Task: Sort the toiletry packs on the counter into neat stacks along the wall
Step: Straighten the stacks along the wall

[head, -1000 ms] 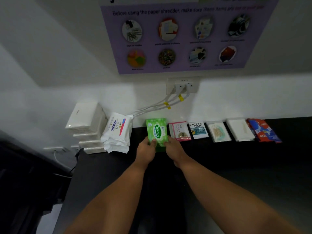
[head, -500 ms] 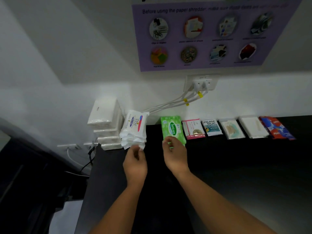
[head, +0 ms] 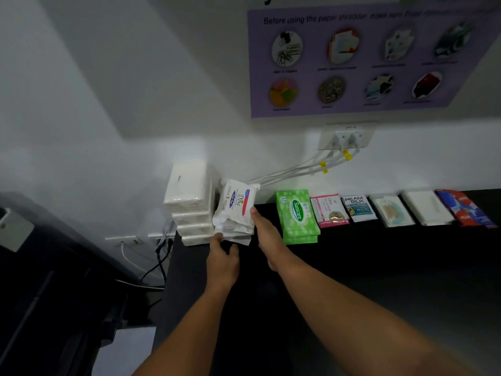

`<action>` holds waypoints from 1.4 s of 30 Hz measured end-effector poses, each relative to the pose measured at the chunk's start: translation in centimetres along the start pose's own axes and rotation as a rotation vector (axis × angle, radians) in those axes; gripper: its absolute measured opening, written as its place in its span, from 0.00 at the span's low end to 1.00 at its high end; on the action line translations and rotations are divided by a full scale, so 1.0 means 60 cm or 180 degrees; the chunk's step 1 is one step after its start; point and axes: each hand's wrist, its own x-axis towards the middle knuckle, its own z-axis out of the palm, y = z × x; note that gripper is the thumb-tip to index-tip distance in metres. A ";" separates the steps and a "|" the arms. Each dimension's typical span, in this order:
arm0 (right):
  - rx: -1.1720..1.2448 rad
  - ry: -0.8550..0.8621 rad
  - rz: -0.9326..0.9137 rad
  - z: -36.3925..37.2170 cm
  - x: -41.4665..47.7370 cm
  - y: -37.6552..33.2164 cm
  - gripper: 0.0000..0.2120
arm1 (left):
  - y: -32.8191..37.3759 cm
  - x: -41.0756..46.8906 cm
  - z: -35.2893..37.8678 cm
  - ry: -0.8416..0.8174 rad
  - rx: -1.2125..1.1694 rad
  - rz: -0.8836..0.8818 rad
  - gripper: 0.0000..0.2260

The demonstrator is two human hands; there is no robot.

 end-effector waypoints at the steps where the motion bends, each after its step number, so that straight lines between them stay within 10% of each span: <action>1: 0.0048 -0.0001 0.0023 0.004 0.008 0.001 0.44 | -0.001 0.002 0.001 -0.0053 -0.0055 0.0000 0.23; 11: 0.0266 0.0295 -0.0053 0.020 0.018 -0.014 0.18 | 0.003 0.015 0.004 -0.0489 0.0000 0.0098 0.25; 17: 0.0096 0.0511 -0.0109 0.009 0.025 -0.016 0.15 | 0.026 -0.016 -0.010 0.0794 0.0171 0.0654 0.09; 30: 0.0600 -0.0031 -0.0188 0.011 0.006 -0.017 0.14 | 0.026 0.026 -0.005 -0.0442 -0.1019 0.0044 0.33; 42: 0.0650 -0.0060 -0.0178 0.005 -0.095 0.046 0.14 | 0.001 -0.104 -0.050 -0.0583 -0.0809 0.0234 0.19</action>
